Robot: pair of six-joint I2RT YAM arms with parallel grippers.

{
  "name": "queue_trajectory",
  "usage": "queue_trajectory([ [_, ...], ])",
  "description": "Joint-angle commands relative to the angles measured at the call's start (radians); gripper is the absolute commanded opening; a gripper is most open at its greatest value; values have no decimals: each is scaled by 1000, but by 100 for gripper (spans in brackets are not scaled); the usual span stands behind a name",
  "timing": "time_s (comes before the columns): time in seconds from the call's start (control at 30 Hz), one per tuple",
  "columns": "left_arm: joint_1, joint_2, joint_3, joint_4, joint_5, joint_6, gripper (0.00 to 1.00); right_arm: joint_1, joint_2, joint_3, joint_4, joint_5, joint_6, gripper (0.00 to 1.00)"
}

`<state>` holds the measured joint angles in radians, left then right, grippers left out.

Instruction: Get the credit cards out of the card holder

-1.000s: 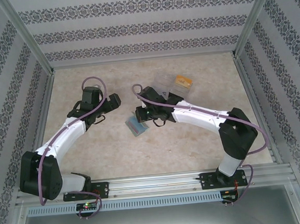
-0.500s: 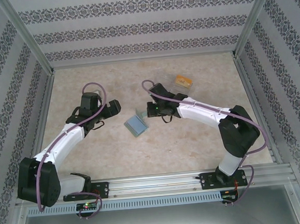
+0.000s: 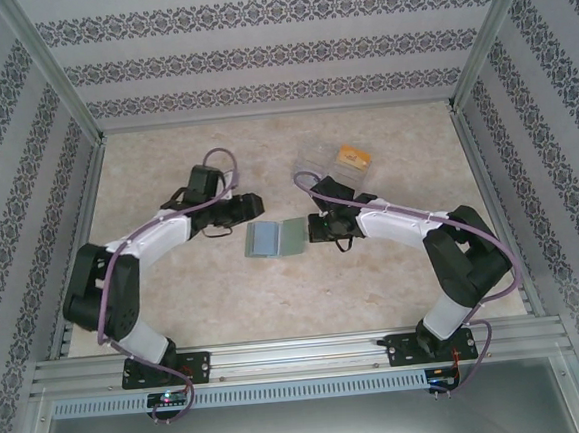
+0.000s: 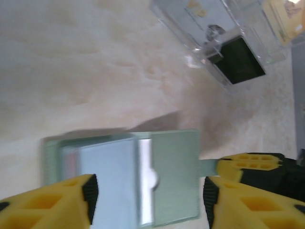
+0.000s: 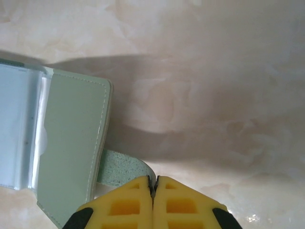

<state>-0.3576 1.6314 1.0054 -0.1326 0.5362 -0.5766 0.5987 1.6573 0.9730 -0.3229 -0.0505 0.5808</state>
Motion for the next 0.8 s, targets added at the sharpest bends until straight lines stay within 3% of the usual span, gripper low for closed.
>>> queue_trajectory([
  [0.0,-63,51,80,0,29,-1,56,-30,29,9,60,-9,-31,5],
  [0.2,-117,179,194,-75,-35,1,43,-67,67,40,90,-50,-47,6],
  [0.43,-136,309,287,-127,-12,-2,23,-85,-13,16,98,-65,-44,28],
  [0.77,-141,401,350,-196,5,27,9,-25,-138,-52,169,-104,30,28],
])
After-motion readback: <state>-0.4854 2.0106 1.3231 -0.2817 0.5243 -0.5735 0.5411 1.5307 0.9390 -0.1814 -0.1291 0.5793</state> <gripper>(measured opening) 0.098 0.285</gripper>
